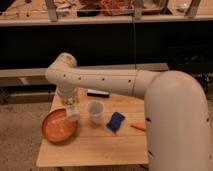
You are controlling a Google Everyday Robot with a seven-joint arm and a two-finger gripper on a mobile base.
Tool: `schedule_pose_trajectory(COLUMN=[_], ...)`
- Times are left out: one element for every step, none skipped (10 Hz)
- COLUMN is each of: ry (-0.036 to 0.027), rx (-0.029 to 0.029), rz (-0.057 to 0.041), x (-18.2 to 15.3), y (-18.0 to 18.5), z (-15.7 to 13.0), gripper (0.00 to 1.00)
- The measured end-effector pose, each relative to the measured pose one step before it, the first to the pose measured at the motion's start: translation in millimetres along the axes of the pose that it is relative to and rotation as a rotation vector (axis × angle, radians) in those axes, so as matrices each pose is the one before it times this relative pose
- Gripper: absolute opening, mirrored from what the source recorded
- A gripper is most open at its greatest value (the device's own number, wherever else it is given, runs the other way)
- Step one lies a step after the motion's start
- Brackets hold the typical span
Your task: Place the bottle in the ceramic bowl
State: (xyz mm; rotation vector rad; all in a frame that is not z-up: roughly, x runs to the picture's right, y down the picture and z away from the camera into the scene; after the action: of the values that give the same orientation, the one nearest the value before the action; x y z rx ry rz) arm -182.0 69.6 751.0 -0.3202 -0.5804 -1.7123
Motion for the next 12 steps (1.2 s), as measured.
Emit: schedule_pose_trajectory(ry=[-0.00204,-0.00127,-0.00265,-0.00177,-0.00304,-0.00296,-0.00256,-0.00405,-0.00168,-0.00273,-0.00215,-0.00255], rx=[0.00006,0.00102,0.00141,0.00031,-0.00200,0.00159,0.00091,0.00073,-0.00041,0.00094,0.00061,-0.00353], rz=[-0.00416,-0.00457,-0.00492,-0.00206,-0.00404,-0.00659,-0.00511,-0.00426,-0.00291,-0.00273,-0.00088,-0.00503], x=[0.30,-0.07,-0.40,0.61,0.12,0.51,0.08,-0.63,-0.05,0.24,0.55,0.86], y=[-1.33,-1.73,-1.68,-0.09,-0.50,-1.83,-1.81,-1.48,-0.42,-0.22,0.34,-0.37], z=[0.42,0.57,0.23,0.35,0.64,0.26,0.55,1.07,0.55,0.90,0.73,2.22], gripper=[0.00,0.00,0.00,0.00,0.00,0.00,0.00,0.00,0.00,0.00,0.00,0.00])
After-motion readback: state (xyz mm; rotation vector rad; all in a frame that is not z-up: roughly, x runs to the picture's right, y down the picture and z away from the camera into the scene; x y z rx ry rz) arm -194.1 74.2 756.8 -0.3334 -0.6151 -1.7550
